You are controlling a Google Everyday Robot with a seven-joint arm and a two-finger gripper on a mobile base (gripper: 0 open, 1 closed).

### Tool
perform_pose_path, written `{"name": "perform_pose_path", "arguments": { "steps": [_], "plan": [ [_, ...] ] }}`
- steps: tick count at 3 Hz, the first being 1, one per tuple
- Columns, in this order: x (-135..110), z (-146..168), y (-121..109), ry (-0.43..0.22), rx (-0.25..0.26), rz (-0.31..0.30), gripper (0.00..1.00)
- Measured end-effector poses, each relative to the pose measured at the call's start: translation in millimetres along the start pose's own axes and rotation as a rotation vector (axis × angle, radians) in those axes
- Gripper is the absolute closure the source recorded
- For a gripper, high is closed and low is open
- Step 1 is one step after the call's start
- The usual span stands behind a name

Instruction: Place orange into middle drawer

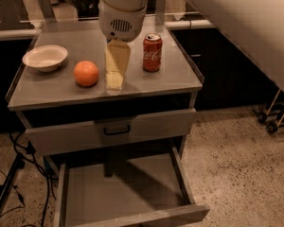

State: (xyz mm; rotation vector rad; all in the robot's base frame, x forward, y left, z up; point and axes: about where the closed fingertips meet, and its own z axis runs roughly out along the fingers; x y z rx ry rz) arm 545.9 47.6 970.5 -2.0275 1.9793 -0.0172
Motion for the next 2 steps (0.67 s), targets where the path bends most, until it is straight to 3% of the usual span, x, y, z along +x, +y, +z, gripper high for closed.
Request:
{"name": "perform_pose_path", "arguments": {
  "steps": [2],
  "plan": [
    [-39.9, 8.1, -46.5, -0.132, 0.013, -0.024, 0.00]
  ]
}}
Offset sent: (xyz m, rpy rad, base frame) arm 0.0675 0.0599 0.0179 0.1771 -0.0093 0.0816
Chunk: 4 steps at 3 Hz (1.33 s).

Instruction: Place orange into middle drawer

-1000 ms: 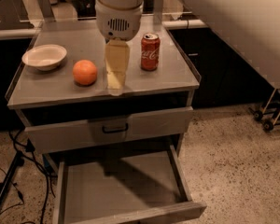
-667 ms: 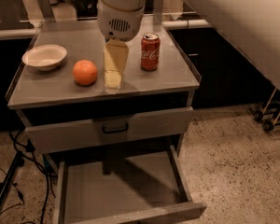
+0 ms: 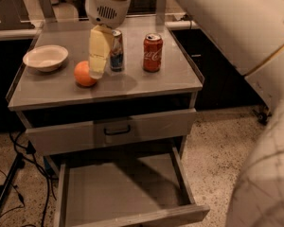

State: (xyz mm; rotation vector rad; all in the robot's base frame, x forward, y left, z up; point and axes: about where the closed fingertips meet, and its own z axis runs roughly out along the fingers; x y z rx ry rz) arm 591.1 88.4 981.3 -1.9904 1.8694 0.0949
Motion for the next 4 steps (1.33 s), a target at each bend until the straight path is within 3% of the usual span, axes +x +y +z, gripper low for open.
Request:
{"name": "perform_pose_path", "arguments": {
  "steps": [2, 4],
  "plan": [
    [-13.9, 7.2, -9.7, -0.040, 0.004, -0.026, 0.00],
    [-56.8, 29.6, -32.2, -0.074, -0.017, -0.147, 0.00]
  ]
}}
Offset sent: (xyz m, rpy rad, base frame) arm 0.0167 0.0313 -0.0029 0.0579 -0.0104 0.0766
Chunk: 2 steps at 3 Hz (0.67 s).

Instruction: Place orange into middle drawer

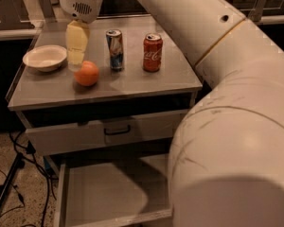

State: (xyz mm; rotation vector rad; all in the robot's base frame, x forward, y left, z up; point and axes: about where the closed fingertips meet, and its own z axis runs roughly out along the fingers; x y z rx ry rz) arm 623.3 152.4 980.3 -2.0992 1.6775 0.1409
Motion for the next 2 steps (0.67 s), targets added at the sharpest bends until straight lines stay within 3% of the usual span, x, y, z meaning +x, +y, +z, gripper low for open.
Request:
{"name": "perform_pose_path", "arguments": {
  "steps": [1, 2],
  "plan": [
    [-1.7, 0.9, -1.4, -0.005, 0.004, 0.000, 0.00],
    [9.1, 29.1, 2.3, 0.013, -0.062, 0.021, 0.00]
  ]
}}
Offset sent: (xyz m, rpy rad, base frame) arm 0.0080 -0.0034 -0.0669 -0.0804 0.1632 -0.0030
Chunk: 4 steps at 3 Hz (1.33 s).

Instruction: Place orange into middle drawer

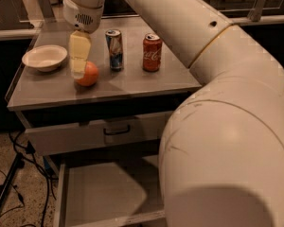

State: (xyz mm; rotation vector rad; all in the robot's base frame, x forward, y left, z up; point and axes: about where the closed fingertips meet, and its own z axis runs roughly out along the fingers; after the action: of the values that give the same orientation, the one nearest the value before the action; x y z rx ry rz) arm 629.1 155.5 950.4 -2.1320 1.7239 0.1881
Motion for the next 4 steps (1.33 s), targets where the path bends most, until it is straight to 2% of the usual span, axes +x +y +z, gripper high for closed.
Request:
{"name": "perform_pose_path", "arguments": {
  "steps": [1, 2, 4],
  "plan": [
    [6.5, 23.8, -1.2, 0.023, -0.054, 0.013, 0.00],
    [12.7, 39.0, -4.3, 0.039, -0.080, 0.020, 0.00],
    [16.0, 52.3, -17.2, 0.002, -0.077, 0.046, 0.00]
  ]
}}
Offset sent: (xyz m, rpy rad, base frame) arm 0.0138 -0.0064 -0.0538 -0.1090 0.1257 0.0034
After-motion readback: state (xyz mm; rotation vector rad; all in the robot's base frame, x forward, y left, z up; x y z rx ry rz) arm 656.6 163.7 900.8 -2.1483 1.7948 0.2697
